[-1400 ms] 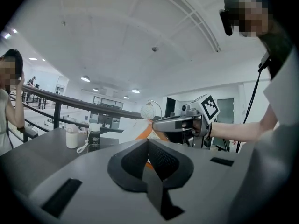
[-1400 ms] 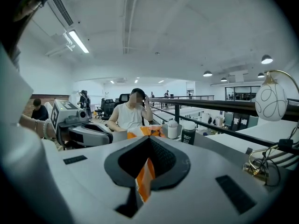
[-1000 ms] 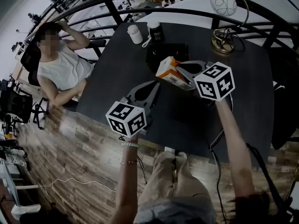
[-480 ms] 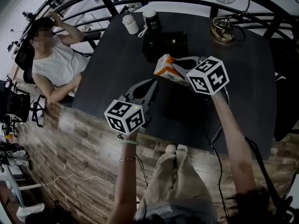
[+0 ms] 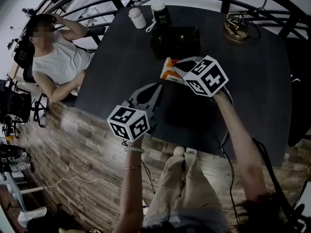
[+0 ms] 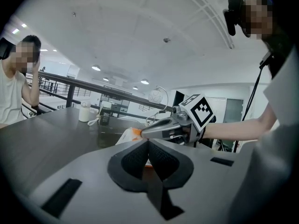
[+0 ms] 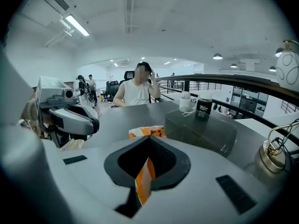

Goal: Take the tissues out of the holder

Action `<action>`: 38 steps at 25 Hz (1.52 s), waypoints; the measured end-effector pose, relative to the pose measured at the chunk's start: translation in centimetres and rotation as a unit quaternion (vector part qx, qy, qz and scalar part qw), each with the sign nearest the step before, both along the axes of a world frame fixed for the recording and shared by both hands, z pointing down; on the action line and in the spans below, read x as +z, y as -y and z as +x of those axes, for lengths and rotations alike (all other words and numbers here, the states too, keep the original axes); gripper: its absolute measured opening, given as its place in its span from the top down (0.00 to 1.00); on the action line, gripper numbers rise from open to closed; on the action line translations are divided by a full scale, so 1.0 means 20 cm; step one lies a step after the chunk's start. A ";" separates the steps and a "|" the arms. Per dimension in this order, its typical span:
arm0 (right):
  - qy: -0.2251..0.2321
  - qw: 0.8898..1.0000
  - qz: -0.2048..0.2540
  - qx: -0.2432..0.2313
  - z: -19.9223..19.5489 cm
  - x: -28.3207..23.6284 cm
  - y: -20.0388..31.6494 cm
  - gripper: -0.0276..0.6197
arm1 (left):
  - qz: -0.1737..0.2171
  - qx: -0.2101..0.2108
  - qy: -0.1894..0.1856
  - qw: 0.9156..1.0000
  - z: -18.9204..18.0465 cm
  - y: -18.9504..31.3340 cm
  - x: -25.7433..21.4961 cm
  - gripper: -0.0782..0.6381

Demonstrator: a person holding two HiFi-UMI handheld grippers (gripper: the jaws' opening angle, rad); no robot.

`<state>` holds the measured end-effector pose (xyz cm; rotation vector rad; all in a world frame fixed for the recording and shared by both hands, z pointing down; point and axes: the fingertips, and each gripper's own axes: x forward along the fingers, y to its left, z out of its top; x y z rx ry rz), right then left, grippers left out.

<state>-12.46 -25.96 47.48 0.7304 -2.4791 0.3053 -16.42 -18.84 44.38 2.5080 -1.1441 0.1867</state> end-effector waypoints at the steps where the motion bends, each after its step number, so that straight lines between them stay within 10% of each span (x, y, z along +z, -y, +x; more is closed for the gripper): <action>1: -0.001 1.000 -0.003 -0.002 -0.02 0.01 0.00 0.94 | -0.001 -0.002 0.000 1.000 -0.01 0.00 0.01 0.88; 26: -0.150 0.988 0.007 -0.019 -0.20 0.20 0.00 0.88 | -0.014 -0.034 -0.014 0.999 -0.22 -0.08 0.03 0.88; 32: -0.123 0.992 0.011 0.012 -0.18 0.18 -0.01 0.84 | -0.004 -0.035 -0.022 0.999 -0.26 -0.18 -0.02 0.88; 38: 0.019 0.998 -0.015 0.064 -0.15 0.00 -0.08 0.84 | 0.030 -0.033 -0.034 0.998 -0.26 -0.21 -0.17 0.88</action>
